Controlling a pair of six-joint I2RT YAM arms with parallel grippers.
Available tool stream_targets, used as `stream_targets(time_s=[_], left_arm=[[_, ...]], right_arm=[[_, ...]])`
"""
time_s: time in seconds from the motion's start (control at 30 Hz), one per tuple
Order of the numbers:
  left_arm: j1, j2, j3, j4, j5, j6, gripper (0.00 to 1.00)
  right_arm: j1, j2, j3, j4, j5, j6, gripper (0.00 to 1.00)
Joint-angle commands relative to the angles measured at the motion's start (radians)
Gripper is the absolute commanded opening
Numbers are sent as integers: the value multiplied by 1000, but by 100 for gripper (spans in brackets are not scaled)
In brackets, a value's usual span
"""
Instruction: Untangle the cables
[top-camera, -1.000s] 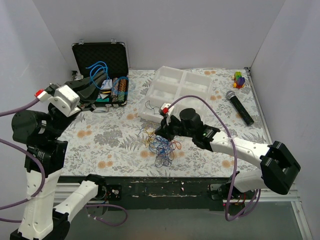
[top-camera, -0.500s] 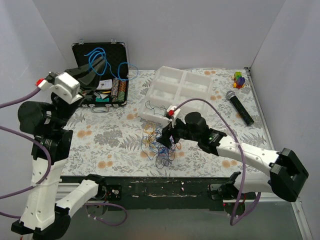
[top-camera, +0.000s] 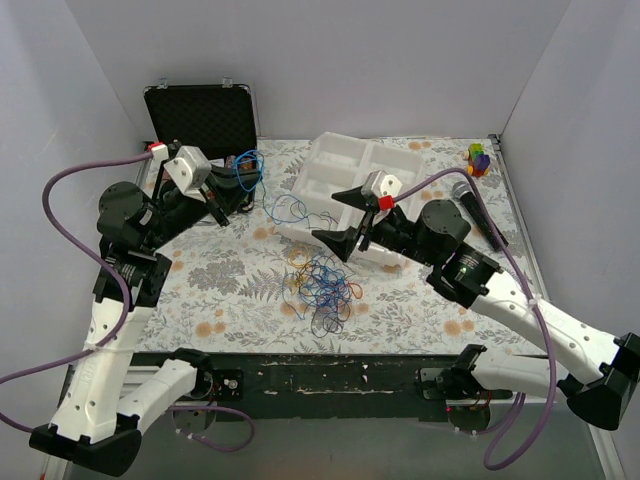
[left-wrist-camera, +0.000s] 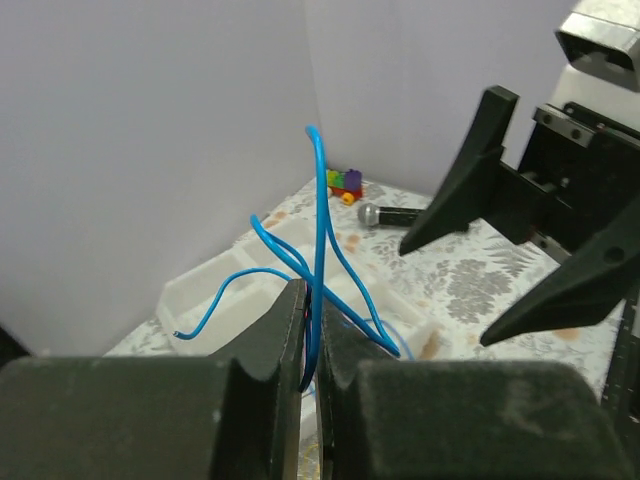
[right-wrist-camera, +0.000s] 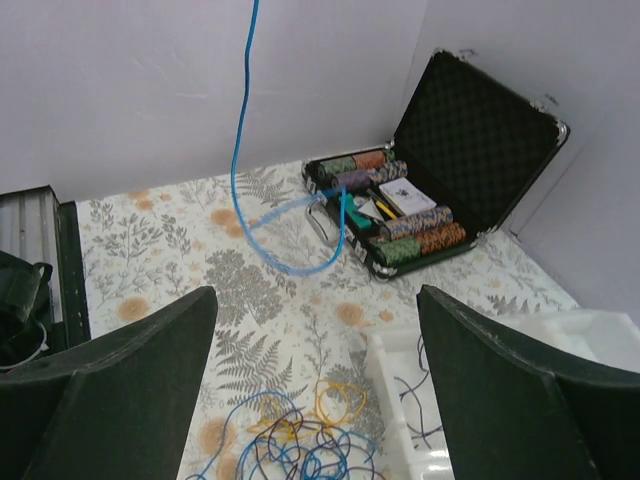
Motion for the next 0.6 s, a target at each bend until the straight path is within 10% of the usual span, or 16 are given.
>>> stream_targets(time_s=[0.0, 0.57], left_arm=[[3, -16, -16, -34, 141, -78, 3], [3, -7, -64, -12, 243, -121, 3]], right_arm=[[8, 47, 87, 91, -55, -42, 90], [19, 288, 279, 194, -372, 116, 72]])
